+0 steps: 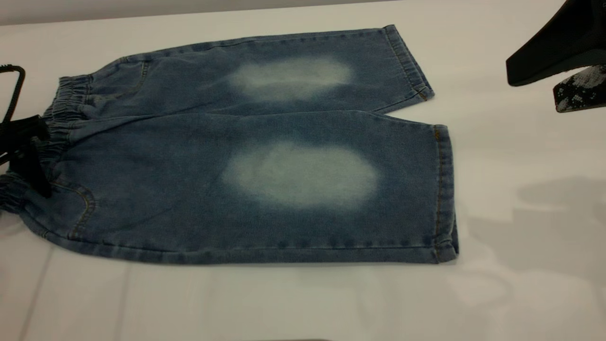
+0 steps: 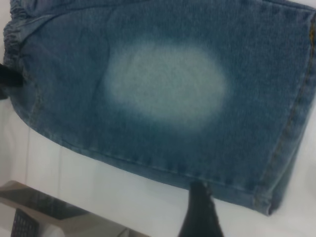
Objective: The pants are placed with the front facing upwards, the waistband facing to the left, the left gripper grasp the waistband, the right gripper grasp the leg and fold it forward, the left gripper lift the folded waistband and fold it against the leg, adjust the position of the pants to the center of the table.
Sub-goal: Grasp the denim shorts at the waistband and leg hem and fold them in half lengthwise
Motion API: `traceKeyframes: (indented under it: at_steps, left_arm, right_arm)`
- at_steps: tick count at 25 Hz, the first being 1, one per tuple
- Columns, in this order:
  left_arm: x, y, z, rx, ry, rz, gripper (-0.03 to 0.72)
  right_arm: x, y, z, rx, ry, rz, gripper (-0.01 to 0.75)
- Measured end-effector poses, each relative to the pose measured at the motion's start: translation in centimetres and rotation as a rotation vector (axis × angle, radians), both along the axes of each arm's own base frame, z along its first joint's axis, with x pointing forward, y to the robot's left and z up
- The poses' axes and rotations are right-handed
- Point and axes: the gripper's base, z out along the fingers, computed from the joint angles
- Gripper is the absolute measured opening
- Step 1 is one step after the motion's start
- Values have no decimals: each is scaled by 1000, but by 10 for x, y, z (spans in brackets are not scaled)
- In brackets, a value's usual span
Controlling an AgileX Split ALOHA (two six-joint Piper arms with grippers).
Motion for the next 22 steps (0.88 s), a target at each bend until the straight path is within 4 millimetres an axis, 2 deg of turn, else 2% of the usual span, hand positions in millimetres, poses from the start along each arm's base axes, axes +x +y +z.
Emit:
traceKeyframes:
  at_steps: [6, 13, 19, 22]
  left_arm:
    - [2, -1, 1, -10, -11, 21, 115]
    - [-2, -3, 5, -16, 34, -75, 99]
    - [-2, -20, 26, -46, -10, -178, 98]
    - [0, -28, 33, -65, -34, -199, 98]
  right_arm:
    - [3, 2, -20, 20, 102, 9, 446]
    - [4, 11, -62, 100, 330, 29, 446]
    - [-3, 41, -102, 48, 457, 67, 446]
    - [-4, 47, -118, 11, 468, 61, 446]
